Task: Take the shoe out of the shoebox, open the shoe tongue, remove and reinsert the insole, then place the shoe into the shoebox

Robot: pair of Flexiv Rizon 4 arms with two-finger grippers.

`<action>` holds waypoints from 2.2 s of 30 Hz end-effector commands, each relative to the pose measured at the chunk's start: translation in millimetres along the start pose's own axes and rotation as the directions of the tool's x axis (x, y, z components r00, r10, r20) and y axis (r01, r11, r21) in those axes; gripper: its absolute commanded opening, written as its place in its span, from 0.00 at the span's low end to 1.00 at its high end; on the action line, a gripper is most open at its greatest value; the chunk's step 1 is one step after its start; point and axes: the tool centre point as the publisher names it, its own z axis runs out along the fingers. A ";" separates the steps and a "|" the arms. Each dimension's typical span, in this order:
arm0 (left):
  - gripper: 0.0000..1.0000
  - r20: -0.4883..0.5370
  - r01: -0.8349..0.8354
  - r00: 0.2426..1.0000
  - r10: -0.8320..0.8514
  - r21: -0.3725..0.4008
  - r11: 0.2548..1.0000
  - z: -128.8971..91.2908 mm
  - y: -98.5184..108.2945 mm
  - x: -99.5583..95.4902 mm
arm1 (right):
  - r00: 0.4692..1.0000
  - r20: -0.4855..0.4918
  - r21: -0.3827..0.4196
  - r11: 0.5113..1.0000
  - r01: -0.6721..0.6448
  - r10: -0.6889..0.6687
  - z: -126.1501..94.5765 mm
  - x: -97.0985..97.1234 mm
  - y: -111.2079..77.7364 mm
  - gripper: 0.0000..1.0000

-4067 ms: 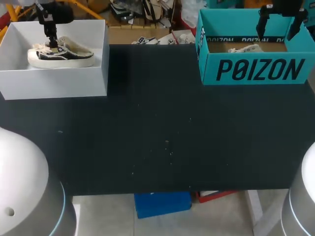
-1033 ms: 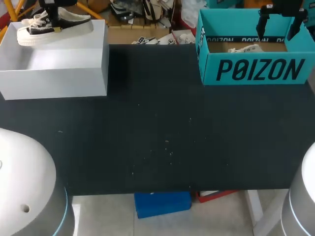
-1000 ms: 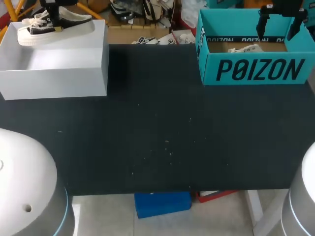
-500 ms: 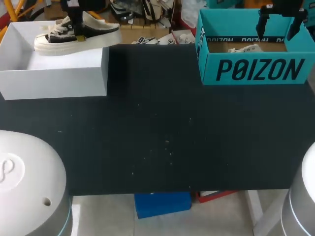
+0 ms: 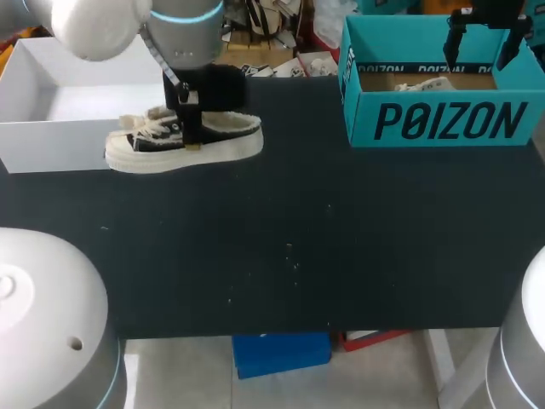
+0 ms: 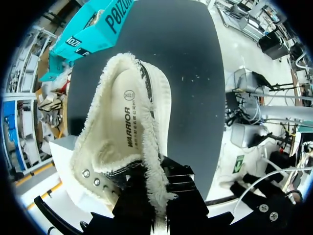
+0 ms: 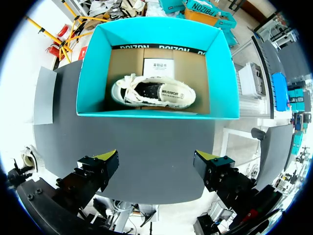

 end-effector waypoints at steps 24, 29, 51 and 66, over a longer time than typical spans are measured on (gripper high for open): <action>0.00 0.187 -0.004 0.982 0.005 -0.005 1.000 106.8 -103.0 41.2 | 1.000 0.000 0.000 1.000 0.000 0.000 0.1 -0.2 -0.2 1.00; 0.00 0.184 -0.012 0.983 0.016 -0.021 1.000 129.2 -109.7 40.0 | 1.000 0.000 0.000 1.000 0.000 0.000 0.1 -0.2 -0.2 1.00; 1.00 0.127 -0.091 0.989 0.082 0.066 0.994 141.3 -129.5 41.6 | 1.000 0.000 0.000 1.000 0.000 0.000 0.1 -0.2 -0.2 1.00; 1.00 -0.014 -0.027 0.999 0.034 0.327 0.945 49.6 -77.1 43.6 | 1.000 0.000 0.000 1.000 0.000 0.000 0.1 -0.2 -0.2 1.00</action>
